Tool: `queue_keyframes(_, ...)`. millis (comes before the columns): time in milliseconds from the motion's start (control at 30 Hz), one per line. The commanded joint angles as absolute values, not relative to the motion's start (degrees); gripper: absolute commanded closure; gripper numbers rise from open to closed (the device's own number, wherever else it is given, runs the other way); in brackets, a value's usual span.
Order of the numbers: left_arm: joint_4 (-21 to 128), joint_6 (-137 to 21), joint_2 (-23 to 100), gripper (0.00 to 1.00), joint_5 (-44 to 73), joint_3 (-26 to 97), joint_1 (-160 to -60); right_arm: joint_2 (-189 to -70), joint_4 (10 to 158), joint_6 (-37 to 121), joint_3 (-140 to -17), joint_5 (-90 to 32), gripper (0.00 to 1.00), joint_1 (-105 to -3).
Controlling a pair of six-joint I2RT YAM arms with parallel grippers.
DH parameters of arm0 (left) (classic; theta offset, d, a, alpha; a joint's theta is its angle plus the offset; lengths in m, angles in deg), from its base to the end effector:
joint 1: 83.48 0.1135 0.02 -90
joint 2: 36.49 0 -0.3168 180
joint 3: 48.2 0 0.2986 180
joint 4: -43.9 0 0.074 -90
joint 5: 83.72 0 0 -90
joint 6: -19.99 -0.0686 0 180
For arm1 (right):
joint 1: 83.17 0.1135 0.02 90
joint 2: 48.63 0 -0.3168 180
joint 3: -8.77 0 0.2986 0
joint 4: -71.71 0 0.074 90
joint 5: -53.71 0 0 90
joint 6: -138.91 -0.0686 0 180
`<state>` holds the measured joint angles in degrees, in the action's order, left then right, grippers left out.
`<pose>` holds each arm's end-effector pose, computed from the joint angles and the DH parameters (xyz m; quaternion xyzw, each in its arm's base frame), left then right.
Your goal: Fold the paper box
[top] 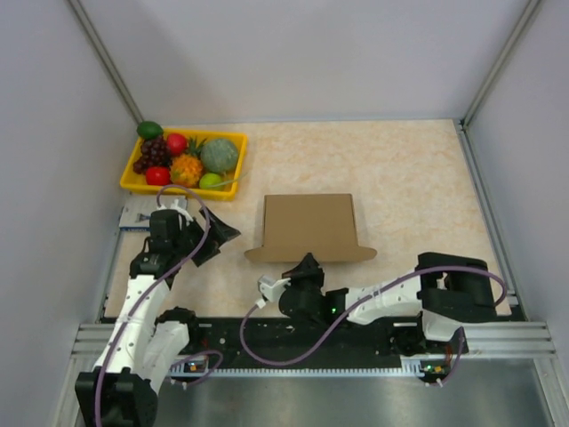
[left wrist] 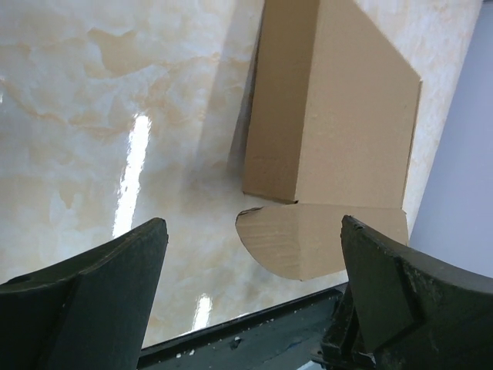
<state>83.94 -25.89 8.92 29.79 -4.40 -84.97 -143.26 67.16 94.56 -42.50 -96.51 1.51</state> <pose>0.1976 -0.0325 0.2397 -0.2469 0.8624 -0.3267 0.2976 0.0914 0.3399 0.1565 -0.6170 0.5244 -0.3016 0.5034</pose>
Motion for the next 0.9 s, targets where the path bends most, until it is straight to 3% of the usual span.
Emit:
queue_keyframes(0,83.53,-29.92,4.39,0.02,29.57,1.26,-84.53,-133.47,83.15,87.79,-50.79,-95.03,1.00,2.08)
queue_keyframes(167,81.96,-37.46,-1.33,0.03,29.74,5.22,-84.53,-126.16,105.16,81.35,-59.76,-86.40,1.00,1.30)
queue_keyframes(267,79.75,-40.99,-2.83,0.09,34.84,7.24,-84.53,-122.90,113.85,78.63,-64.95,-76.83,1.00,-1.86)
queue_keyframes(600,78.09,-51.81,-2.21,0.21,50.48,11.91,-84.71,-123.50,128.45,77.82,-75.67,-49.15,1.00,-15.05)
queue_keyframes(733,76.06,-56.28,-1.95,0.26,55.23,11.56,-85.93,-125.18,131.37,77.91,-80.07,-44.82,1.00,-20.05)
queue_keyframes(867,70.36,-64.79,-4.67,0.30,51.92,8.66,-91.80,-124.30,132.17,77.91,-81.04,-43.76,1.00,-21.64)
